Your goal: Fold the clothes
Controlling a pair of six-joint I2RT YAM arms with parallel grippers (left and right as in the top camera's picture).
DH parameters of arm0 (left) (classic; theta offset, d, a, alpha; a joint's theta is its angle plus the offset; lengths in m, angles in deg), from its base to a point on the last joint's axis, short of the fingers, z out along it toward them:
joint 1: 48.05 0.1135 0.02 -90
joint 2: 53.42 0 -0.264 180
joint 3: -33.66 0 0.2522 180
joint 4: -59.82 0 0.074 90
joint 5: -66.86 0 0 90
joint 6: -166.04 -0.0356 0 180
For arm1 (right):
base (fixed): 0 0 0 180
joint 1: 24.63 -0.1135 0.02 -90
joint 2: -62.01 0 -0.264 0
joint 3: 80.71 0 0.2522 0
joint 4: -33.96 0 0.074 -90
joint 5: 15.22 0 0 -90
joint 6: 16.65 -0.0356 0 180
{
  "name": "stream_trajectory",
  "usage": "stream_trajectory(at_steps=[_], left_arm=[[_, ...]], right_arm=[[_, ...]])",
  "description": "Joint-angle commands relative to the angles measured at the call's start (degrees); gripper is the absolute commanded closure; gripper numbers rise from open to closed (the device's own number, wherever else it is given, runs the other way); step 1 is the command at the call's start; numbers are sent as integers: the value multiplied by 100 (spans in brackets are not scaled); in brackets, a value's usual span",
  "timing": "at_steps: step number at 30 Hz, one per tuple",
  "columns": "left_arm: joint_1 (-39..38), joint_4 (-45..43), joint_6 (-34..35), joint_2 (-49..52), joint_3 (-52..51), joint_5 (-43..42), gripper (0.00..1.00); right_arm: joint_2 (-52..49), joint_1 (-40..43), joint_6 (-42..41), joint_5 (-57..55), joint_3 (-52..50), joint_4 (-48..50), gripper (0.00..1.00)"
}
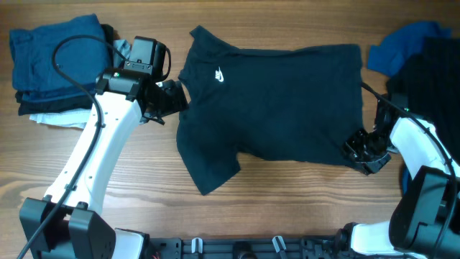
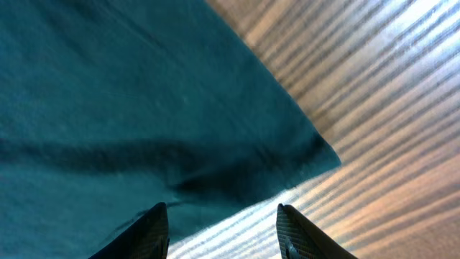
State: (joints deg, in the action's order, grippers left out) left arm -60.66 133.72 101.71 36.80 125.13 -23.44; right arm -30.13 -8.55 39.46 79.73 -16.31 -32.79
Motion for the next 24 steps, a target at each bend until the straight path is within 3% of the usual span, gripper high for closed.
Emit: stream_trajectory(at_steps=[1,5,6,9,12,14,17,18,19,20,24], left_arm=[[13,2,50,-20,-63,-44,22],[13,4,50,-20,-66,-26,21],[13,4,50,-20,-66,-26,15],[13,7,52,-20,-66,-26,11],[13,2,52,-20,-66,-26,11],[13,4,52,-20,-66,-28,11],[13,4,50,-20,-66,-26,11],[13,4,50,-20,-66,-26,11],[13,7,50,-20,-66,-26,10],[13,9,50,-20,-66,-26,10],[13,22,50,-20,-66,-26,10]], right_arm=[[-90,28,-236,-273,-55,179,51],[-90,28,-407,-286,-254,542,56],[-90,28,-404,-278,-328,634,60],[-90,28,-400,-238,-520,782,64],[-90,28,-400,-166,-662,911,76],[-90,28,-398,-170,-699,1008,80],[-90,28,-365,-168,-699,1244,75],[-90,28,-363,-170,-699,1307,66],[-90,28,-365,-170,-699,1338,50],[-90,28,-365,-170,-699,1333,43],[-90,28,-376,-153,-831,1241,41]])
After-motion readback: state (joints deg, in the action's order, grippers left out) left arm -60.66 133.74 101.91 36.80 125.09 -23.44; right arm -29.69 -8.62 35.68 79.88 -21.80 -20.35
